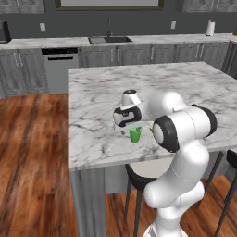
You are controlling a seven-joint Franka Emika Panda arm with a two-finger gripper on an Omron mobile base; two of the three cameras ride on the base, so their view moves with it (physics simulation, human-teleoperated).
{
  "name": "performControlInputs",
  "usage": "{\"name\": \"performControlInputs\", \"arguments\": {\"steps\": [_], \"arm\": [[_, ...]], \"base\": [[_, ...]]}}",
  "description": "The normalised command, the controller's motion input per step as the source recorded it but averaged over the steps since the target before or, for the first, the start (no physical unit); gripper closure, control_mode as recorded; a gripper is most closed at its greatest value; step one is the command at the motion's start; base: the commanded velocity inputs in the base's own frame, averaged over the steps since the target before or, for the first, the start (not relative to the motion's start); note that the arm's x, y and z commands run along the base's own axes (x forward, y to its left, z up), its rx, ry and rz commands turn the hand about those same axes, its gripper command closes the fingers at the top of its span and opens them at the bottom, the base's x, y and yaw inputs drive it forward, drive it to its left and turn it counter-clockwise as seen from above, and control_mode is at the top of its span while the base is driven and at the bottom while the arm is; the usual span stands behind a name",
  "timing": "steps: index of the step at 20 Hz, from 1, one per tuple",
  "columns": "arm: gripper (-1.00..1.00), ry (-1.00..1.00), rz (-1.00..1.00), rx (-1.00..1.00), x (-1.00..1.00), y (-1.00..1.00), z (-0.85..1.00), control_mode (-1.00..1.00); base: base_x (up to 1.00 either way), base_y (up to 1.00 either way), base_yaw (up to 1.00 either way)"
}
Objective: Place the cup inside the bowl on the dining table and move the bowl to any counter.
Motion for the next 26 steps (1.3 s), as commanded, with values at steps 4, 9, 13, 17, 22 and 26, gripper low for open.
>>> {"name": "performControlInputs", "arguments": {"steps": [4,9,13,17,22,26], "arm": [[-1.0,0.04,0.0,0.0,0.06,0.0,-0.06,-1.0],[-1.0,0.03,0.0,0.0,0.06,0.0,-0.09,-1.0],[-1.0,0.02,0.0,0.0,0.04,0.0,-0.12,-1.0],[-1.0,0.02,0.0,0.0,0.0,0.0,-0.03,-1.0],[-1.0,0.0,0.0,0.0,0.0,0.0,0.0,-1.0],[1.0,0.01,0.0,0.0,0.0,0.0,0.0,-1.0]], "base": [[0.0,0.0,0.0],[0.0,0.0,0.0],[0.0,0.0,0.0],[0.0,0.0,0.0],[0.0,0.0,0.0],[0.0,0.0,0.0]]}}
